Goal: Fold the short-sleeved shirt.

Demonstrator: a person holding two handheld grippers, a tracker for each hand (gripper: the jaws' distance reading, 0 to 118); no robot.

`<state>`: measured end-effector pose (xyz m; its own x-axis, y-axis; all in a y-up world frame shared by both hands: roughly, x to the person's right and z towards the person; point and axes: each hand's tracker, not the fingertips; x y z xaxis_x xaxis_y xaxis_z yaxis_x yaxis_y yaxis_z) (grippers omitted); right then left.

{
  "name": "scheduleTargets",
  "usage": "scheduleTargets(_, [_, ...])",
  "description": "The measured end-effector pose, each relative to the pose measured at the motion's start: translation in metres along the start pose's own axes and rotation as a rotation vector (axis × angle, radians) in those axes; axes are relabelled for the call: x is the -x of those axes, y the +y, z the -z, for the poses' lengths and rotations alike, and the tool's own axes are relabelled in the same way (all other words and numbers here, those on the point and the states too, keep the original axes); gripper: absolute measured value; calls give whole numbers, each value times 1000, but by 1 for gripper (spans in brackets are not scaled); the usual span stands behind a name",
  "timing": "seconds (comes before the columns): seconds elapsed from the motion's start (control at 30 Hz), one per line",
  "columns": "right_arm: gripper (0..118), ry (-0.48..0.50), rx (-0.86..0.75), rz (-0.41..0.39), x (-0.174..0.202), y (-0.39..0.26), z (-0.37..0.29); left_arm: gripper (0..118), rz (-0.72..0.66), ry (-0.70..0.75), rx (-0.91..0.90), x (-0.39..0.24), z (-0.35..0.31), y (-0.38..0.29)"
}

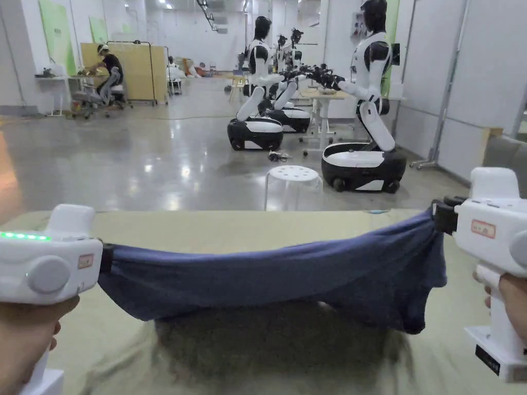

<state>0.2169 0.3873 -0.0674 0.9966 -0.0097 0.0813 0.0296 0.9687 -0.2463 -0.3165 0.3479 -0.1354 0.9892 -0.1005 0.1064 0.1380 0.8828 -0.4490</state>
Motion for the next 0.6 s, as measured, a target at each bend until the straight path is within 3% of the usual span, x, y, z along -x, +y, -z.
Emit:
scheduleTargets(0.17, [4,-21,263,-92,2,-155,-23,6,-64,-37,205,-8,-14,-130])
scheduleTargets(0.33, [4,-50,488,-4,10,-279,-30,6,-118,-23,361,-11,0,-230])
scheduleTargets(0.37, [5,-53,498,9,12,-285,-32,11,-140,-2,362,-8,1,-236])
scheduleTargets(0.43, [9,-55,476,5,12,-284,-34,55,-195,5,352,-2,-4,-236])
scheduleTargets(0.47, [38,-71,449,-1,12,-276,-36,75,-221,-10,301,0,-5,-230])
scheduleTargets(0.53, [108,-68,349,22,16,-247,-50,76,-216,7,142,0,-29,-212])
scheduleTargets(0.57, [118,-56,287,36,20,-234,-58,76,-228,16,63,-2,-41,-205])
scheduleTargets(0.6, [118,-35,173,64,27,-219,-72,76,-268,20,-45,-7,-57,-195])
